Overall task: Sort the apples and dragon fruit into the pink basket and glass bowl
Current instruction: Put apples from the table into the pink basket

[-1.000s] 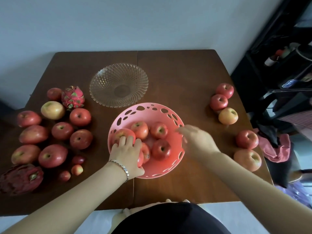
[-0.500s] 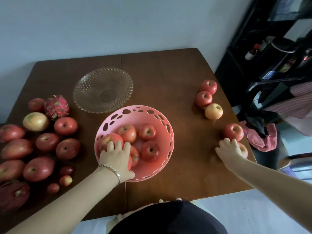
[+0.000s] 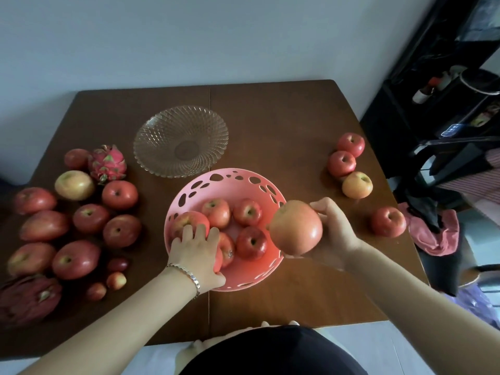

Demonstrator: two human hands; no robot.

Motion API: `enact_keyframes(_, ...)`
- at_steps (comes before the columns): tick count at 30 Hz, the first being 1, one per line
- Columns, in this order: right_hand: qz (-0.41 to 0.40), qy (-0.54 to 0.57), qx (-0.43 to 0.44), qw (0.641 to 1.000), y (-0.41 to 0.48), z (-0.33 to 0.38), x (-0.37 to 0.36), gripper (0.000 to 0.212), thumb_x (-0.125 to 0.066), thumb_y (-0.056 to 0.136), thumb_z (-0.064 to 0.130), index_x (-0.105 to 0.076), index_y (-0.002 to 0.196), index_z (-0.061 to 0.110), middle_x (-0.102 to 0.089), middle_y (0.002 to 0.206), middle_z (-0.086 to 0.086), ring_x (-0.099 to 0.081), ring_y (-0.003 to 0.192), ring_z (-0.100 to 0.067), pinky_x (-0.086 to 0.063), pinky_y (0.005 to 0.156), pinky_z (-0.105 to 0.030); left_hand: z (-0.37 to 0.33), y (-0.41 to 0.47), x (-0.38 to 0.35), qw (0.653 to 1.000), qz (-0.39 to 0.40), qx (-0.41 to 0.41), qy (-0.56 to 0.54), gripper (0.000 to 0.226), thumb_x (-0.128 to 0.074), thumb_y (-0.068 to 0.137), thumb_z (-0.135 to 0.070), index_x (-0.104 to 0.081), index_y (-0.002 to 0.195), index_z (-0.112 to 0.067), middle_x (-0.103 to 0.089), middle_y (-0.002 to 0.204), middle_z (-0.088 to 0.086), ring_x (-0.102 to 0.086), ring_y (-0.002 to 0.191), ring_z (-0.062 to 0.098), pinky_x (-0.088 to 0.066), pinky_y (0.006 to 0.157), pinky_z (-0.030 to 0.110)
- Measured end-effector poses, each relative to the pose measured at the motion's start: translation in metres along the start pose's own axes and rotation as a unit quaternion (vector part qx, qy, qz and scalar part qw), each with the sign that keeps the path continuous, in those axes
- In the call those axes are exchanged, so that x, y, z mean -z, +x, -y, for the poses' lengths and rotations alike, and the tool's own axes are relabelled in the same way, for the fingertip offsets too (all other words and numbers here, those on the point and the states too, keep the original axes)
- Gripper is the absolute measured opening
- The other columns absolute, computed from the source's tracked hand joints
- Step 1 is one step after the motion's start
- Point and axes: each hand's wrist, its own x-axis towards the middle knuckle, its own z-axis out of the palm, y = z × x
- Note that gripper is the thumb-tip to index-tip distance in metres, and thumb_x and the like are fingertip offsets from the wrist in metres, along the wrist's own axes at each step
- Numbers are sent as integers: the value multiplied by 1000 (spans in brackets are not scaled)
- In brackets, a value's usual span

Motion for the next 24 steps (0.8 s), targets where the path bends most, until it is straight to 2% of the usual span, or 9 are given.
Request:
enact_keyframes(4,65,42,-20,997,21,-20,-7,58,-67,51,42,-67,98,8,-68,91,-18,-66,78,-35,-55,66,-48,2,-1,-1,1000,-15,-3,-12,75,-60,71,-42,-28,132,-15,-34,135,8,-35,123,33,-40,89,36)
enact_keyframes(7,106,-50,-58,991,30,-26,-10,76,-80,40,41,-65,108,11,-62,108,-19,-58,100,-40,-45,90,-53,5,-1,-6,999,-23,-6,-44,71,-59,70,-40,-30,130,-16,-33,135,7,-33,123,33,-39,91,36)
enact_keyframes(10,108,-195,-75,972,36,-27,-23,62,-71,51,37,-61,109,19,-62,107,-7,-59,98,-27,-49,86,-45,10,-3,-12,996,-42,-12,-78,70,-59,68,-42,-32,129,-19,-32,136,5,-31,125,31,-38,94,35)
enact_keyframes(12,72,-368,-46,926,39,-30,-39,52,-71,61,37,-57,110,25,-58,107,0,-57,99,-21,-52,85,-42,12,-5,-17,994,-55,-12,-94,73,-60,67,-45,-34,130,-20,-33,137,3,-32,125,31,-39,95,35)
enact_keyframes(13,30,-463,-27,885,41,-34,-46,50,-73,66,38,-56,111,27,-56,108,2,-56,100,-19,-53,84,-39,13,-6,-19,992,-67,-17,-104,74,-63,63,-47,-39,128,-20,-37,135,4,-37,122,31,-42,92,36)
enact_keyframes(16,-63,-677,45,732,45,-52,-65,61,-71,65,53,-50,116,27,-46,115,0,-53,101,-21,-49,81,-34,15,-7,-21,990,-89,-21,-111,75,-69,35,-52,-60,100,-16,-62,104,6,-61,88,33,-54,63,36)
enact_keyframes(18,-85,-740,71,663,45,-65,-75,67,-66,66,59,-48,120,25,-42,121,-4,-49,108,-27,-47,84,-36,18,-5,-24,986,-120,-15,-117,75,-63,29,-58,-60,92,-17,-65,90,3,-64,74,29,-55,52,32)
enact_keyframes(21,-95,-788,80,603,45,-73,-83,67,-60,72,59,-43,124,21,-38,127,-9,-44,111,-33,-44,85,-39,21,-3,-30,982,-138,-25,-124,78,-52,33,-67,-54,95,-20,-65,90,3,-64,74,28,-56,52,33)
enact_keyframes(24,-28,-778,39,627,41,-65,-83,74,-62,74,54,-32,132,20,-31,130,-12,-40,114,-38,-41,91,-42,21,-2,-34,984,-130,-26,-117,79,-59,32,-65,-52,97,-20,-65,91,4,-64,72,30,-55,53,33)
